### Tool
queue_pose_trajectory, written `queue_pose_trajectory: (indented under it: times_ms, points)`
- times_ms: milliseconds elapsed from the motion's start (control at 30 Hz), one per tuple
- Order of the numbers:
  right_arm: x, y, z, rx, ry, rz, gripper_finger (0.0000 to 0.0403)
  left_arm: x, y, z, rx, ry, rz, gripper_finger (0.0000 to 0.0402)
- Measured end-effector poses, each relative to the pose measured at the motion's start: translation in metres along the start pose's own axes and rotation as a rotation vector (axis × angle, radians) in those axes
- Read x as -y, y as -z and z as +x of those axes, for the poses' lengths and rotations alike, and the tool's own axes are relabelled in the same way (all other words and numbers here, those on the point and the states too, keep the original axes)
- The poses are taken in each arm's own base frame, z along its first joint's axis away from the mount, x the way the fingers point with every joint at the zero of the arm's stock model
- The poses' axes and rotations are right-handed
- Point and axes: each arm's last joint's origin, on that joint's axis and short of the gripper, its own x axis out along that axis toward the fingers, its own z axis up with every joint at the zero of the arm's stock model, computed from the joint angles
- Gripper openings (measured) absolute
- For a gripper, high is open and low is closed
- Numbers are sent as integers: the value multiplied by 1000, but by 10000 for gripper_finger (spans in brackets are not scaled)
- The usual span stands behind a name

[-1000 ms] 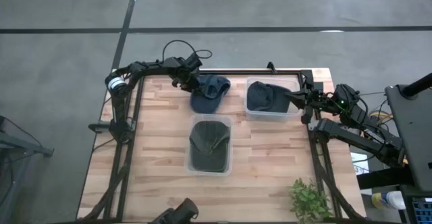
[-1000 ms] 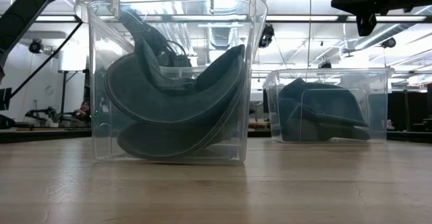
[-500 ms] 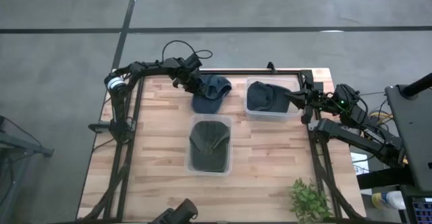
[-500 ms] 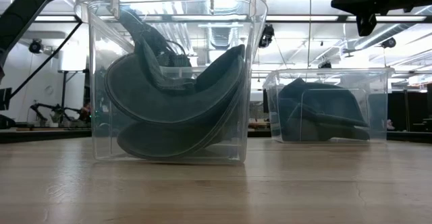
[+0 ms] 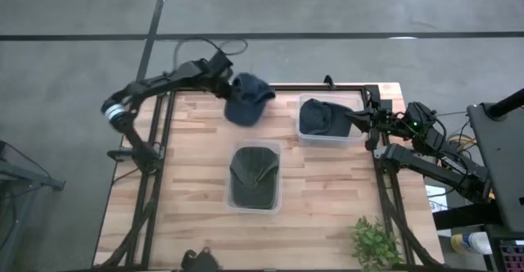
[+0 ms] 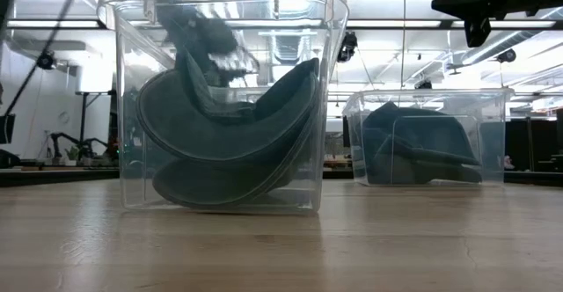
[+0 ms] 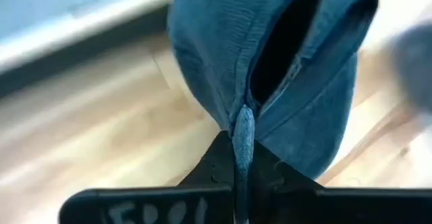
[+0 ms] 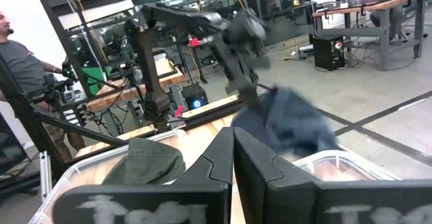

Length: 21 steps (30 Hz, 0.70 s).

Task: Pick & Place hat
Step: Put the blue cap into the top transparent bin

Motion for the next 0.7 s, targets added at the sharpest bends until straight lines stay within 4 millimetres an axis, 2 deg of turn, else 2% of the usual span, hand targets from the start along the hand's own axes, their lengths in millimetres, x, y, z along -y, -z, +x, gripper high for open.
queue_pose_trajectory:
  times_ms: [200,367,500,700]
  points:
    - [0,0,0,0,1,0,9,5,4,-77,222,31,7,5]
    - [0,0,0,0,1,0,9,8,13,-132,418,127,41,4]
    - [0,0,0,0,1,0,9,16,16,-167,555,343,171,4]
    - [0,0,0,0,1,0,9,33,15,-205,675,819,409,4]
